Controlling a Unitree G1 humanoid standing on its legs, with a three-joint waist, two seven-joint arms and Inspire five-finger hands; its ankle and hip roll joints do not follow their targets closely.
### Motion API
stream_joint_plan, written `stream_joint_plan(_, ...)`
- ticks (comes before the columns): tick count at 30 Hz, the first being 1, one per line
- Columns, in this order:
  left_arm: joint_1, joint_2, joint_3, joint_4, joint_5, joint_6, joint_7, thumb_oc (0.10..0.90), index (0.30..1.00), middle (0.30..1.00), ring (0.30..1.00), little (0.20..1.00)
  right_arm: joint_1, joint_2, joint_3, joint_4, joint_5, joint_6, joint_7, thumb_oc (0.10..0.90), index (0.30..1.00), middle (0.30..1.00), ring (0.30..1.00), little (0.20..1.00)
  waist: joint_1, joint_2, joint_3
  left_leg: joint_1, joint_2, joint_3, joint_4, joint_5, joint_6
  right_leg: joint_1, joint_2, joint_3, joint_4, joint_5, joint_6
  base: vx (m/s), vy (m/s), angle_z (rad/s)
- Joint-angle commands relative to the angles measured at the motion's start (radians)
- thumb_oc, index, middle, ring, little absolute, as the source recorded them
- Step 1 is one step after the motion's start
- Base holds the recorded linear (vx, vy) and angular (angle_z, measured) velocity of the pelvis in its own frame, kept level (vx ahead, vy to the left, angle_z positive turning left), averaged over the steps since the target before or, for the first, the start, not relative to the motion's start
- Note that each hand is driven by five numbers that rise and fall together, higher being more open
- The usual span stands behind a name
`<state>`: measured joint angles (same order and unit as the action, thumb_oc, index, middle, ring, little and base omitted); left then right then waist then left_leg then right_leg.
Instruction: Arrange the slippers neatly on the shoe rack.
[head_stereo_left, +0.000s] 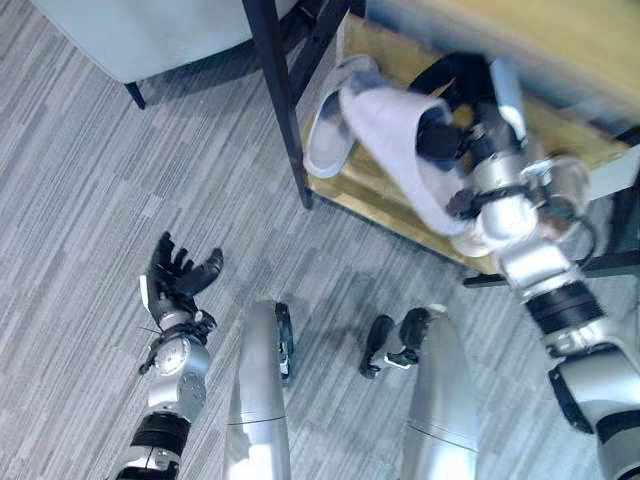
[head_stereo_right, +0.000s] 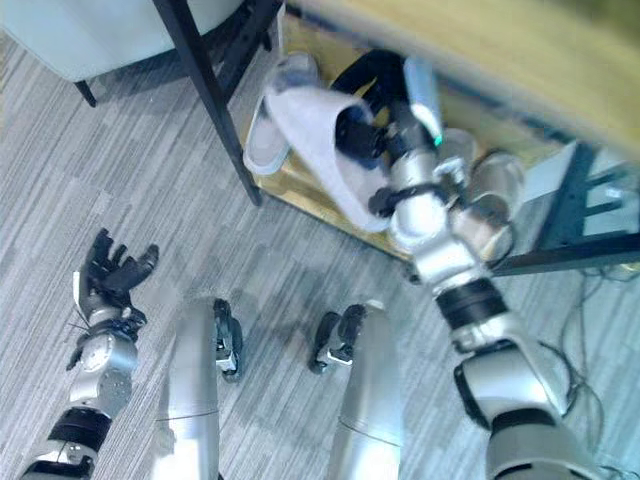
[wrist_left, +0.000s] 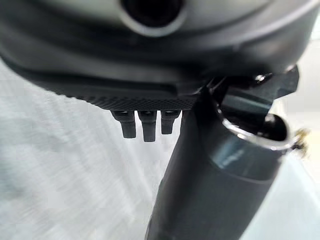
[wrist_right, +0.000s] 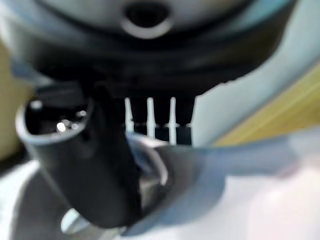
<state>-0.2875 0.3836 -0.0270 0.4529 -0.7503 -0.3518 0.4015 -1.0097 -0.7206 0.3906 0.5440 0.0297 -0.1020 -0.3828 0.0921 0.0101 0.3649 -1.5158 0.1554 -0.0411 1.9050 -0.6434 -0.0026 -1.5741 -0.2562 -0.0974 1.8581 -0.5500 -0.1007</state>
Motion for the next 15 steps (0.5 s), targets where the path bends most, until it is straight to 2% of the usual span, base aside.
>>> stream_joint_plan(1, 0.004, 0.071, 0.057, -0.130, 0.032, -0.135, 0.062, 0.800, 0.900, 0.900, 0.900, 0.900, -0.106, -0.034, -0.031, -0.066, 0.056, -0.058, -0.090, 0.400, 0.300, 0.300, 0.300, 0.300, -0.002, 0.016, -0.001, 0.012, -0.031, -0.019, 0.106, -0.114, 0.028, 0.030, 0.007, 0.133, 0.158, -0.194, 0.072, 0.15, 0.027, 0.11)
stream_joint_plan(4, -0.001, 0.100, 0.063, -0.130, 0.062, -0.140, 0.082, 0.800, 0.900, 0.900, 0.900, 0.900, -0.151, -0.060, -0.008, 0.006, 0.105, -0.071, -0.089, 0.400, 0.300, 0.300, 0.300, 0.300, 0.004, 0.022, 0.020, -0.013, -0.032, -0.034, 0.199, -0.142, 0.023, 0.005, 0.003, 0.162, 0.248, -0.216, 0.077, 0.10, 0.010, 0.08)
stream_joint_plan(5, -0.001, 0.104, 0.068, -0.137, 0.048, -0.148, 0.086, 0.800, 0.900, 0.900, 0.900, 0.900, -0.204, -0.092, 0.038, 0.032, 0.130, -0.068, -0.078, 0.400, 0.300, 0.300, 0.300, 0.300, 0.005, 0.026, 0.055, -0.022, -0.036, -0.053, 0.279, -0.165, 0.017, 0.005, 0.001, 0.185, 0.321, -0.239, 0.080, 0.11, -0.022, 0.01)
stream_joint_plan(7, 0.009, 0.107, 0.062, -0.142, 0.044, -0.154, 0.094, 0.800, 0.900, 0.900, 0.900, 0.900, -0.270, -0.102, 0.073, 0.091, 0.171, -0.070, -0.075, 0.400, 0.300, 0.300, 0.300, 0.300, 0.005, 0.037, 0.093, -0.032, -0.040, -0.067, 0.361, -0.185, 0.011, 0.004, -0.012, 0.208, 0.390, -0.255, 0.081, 0.09, -0.004, 0.25)
stream_joint_plan(11, 0.022, 0.107, 0.040, -0.164, 0.055, -0.151, 0.086, 0.800, 0.900, 0.900, 0.900, 0.900, -0.356, -0.106, 0.142, 0.191, 0.205, -0.071, -0.067, 0.400, 0.300, 0.300, 0.300, 0.300, 0.012, 0.050, 0.117, -0.045, -0.043, -0.076, 0.393, -0.185, 0.009, 0.004, -0.018, 0.215, 0.424, -0.255, 0.084, 0.02, 0.008, 0.19)
stream_joint_plan(14, 0.030, 0.105, 0.014, -0.175, 0.062, -0.156, 0.076, 0.800, 0.900, 0.900, 0.900, 0.900, -0.394, -0.108, 0.174, 0.244, 0.199, -0.066, -0.065, 0.400, 0.300, 0.300, 0.300, 0.300, 0.018, 0.046, 0.111, -0.053, -0.048, -0.079, 0.391, -0.179, 0.004, 0.004, -0.024, 0.217, 0.427, -0.261, 0.082, 0.03, 0.000, 0.08)
stream_joint_plan(15, 0.031, 0.110, -0.003, -0.181, 0.066, -0.159, 0.072, 0.800, 0.900, 0.900, 0.900, 0.900, -0.422, -0.109, 0.193, 0.324, 0.208, -0.067, -0.071, 0.400, 0.300, 0.300, 0.300, 0.300, 0.021, 0.045, 0.109, -0.054, -0.051, -0.080, 0.392, -0.179, 0.005, 0.004, -0.027, 0.219, 0.427, -0.263, 0.081, 0.00, 0.000, 0.00)
